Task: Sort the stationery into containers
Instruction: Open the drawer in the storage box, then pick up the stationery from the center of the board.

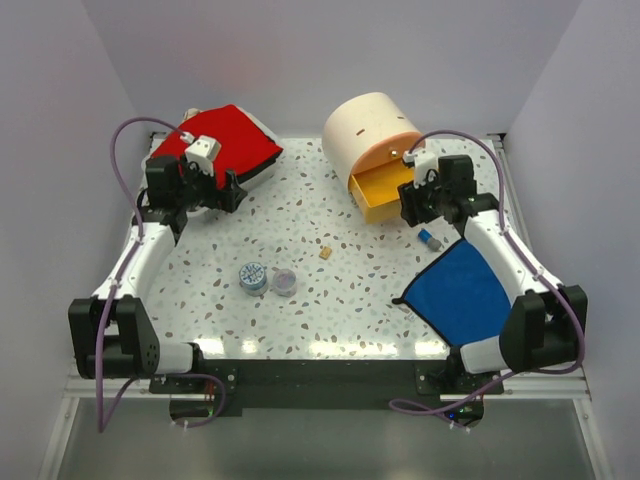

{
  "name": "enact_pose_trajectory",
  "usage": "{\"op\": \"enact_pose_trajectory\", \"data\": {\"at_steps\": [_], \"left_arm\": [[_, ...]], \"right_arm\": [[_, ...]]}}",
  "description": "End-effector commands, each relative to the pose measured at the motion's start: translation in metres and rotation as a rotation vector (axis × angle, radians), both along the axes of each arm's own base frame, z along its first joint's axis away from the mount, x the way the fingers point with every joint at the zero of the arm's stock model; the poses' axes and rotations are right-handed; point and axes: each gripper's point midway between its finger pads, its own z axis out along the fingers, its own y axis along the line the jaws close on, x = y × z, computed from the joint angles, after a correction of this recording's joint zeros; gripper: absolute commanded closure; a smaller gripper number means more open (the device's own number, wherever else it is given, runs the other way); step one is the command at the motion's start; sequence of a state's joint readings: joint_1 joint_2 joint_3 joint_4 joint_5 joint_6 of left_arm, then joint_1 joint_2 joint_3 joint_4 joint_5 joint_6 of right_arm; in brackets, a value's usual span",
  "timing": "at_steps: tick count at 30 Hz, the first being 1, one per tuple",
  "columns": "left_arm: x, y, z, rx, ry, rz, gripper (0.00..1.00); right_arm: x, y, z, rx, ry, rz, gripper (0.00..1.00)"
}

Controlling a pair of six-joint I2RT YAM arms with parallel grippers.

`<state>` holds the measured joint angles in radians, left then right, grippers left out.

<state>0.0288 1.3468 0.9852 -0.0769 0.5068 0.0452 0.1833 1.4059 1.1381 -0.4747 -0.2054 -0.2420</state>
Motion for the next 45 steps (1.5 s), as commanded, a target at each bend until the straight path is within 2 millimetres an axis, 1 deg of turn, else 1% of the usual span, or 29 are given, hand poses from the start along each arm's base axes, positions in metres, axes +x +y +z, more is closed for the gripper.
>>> {"op": "enact_pose_trajectory", "data": {"at_steps": [1,2,3,7,9,10,11,12,13,14,15,16,17,19,20,22,23,24,25,26,29,30,32,33,35,37,39,40,45], "left_arm": [[-0.009,-0.004,0.032,0.016,-0.098,-0.026,0.00],[-0.010,-0.003,0.034,0.015,-0.097,-0.017,0.00],[-0.011,-0.002,0.035,0.016,-0.097,-0.009,0.00],[-0.011,0.008,0.042,-0.009,-0.090,0.077,0.00],[-0.011,0.011,0.043,-0.075,-0.060,0.124,0.00],[-0.012,0.018,0.041,-0.091,-0.049,0.155,0.00],[-0.012,0.022,0.040,-0.118,-0.033,0.186,0.00],[-0.012,0.029,0.039,-0.118,-0.028,0.212,0.00],[-0.012,0.034,0.040,-0.104,-0.028,0.238,0.00],[-0.015,0.039,0.033,-0.072,0.000,0.247,0.00],[-0.015,0.043,0.031,-0.051,0.012,0.261,0.00],[-0.012,0.052,0.030,-0.022,0.022,0.303,0.00],[-0.016,0.058,0.022,-0.002,0.060,0.323,0.00],[-0.016,0.074,0.021,0.010,0.077,0.375,0.00],[-0.017,0.080,0.020,0.013,0.086,0.396,0.00],[-0.021,0.096,0.020,0.019,0.079,0.450,0.00],[-0.021,0.101,0.022,0.021,0.068,0.463,0.00],[-0.023,0.108,0.024,0.026,0.056,0.482,0.00],[-0.025,0.109,0.021,0.031,0.058,0.485,0.00],[-0.025,0.112,0.021,0.042,0.046,0.489,0.00],[-0.029,0.114,0.023,0.048,0.033,0.502,0.00],[-0.032,0.114,0.023,0.044,0.031,0.507,0.00],[-0.034,0.112,0.023,0.034,0.032,0.506,0.00],[-0.036,0.110,0.023,0.028,0.033,0.501,0.00],[-0.040,0.109,0.022,0.024,0.041,0.497,0.00],[-0.042,0.106,0.017,0.018,0.056,0.488,0.00],[-0.044,0.106,0.015,0.021,0.060,0.485,0.00],[-0.043,0.106,0.015,0.023,0.057,0.483,0.00],[-0.042,0.106,0.017,0.029,0.057,0.480,0.00]], "right_arm": [[-0.047,0.001,0.029,-0.032,0.049,0.144,0.42],[-0.058,0.000,0.027,-0.054,0.067,0.178,0.41],[-0.066,-0.001,0.034,-0.058,0.046,0.200,0.38],[-0.076,0.004,0.057,-0.062,-0.062,0.289,0.24],[-0.076,0.017,0.075,-0.033,-0.125,0.377,0.23],[-0.075,0.024,0.078,-0.018,-0.131,0.407,0.22],[-0.077,0.034,0.083,-0.004,-0.146,0.469,0.22],[-0.080,0.052,0.093,-0.001,-0.170,0.547,0.22],[-0.080,0.064,0.088,-0.013,-0.158,0.602,0.22],[-0.078,0.077,0.087,-0.038,-0.184,0.660,0.22],[-0.086,0.101,0.082,-0.052,-0.196,0.750,0.22],[-0.086,0.115,0.071,-0.065,-0.187,0.801,0.22],[-0.080,0.130,0.070,-0.078,-0.228,0.838,0.22],[-0.088,0.163,0.057,-0.094,-0.228,0.919,0.21],[-0.086,0.177,0.043,-0.100,-0.207,0.951,0.21],[-0.095,0.205,0.031,-0.110,-0.202,1.017,0.20],[-0.096,0.218,0.018,-0.119,-0.187,1.054,0.20],[-0.109,0.233,0.012,-0.123,-0.192,1.111,0.19],[-0.111,0.241,0.007,-0.142,-0.210,1.141,0.19],[-0.120,0.258,-0.004,-0.153,-0.210,1.188,0.18],[-0.133,0.280,-0.017,-0.160,-0.198,1.236,0.18],[-0.130,0.288,-0.025,-0.162,-0.181,1.236,0.17],[-0.132,0.296,-0.032,-0.177,-0.177,1.251,0.01],[-0.132,0.300,-0.039,-0.186,-0.173,1.265,0.01],[-0.128,0.308,-0.040,-0.193,-0.203,1.268,0.01],[-0.126,0.311,-0.053,-0.211,-0.176,1.278,0.01],[-0.126,0.318,-0.053,-0.214,-0.165,1.292,0.01],[-0.127,0.316,-0.067,-0.228,-0.118,1.299,0.01],[-0.127,0.328,-0.079,-0.199,-0.078,1.299,0.01]]}}
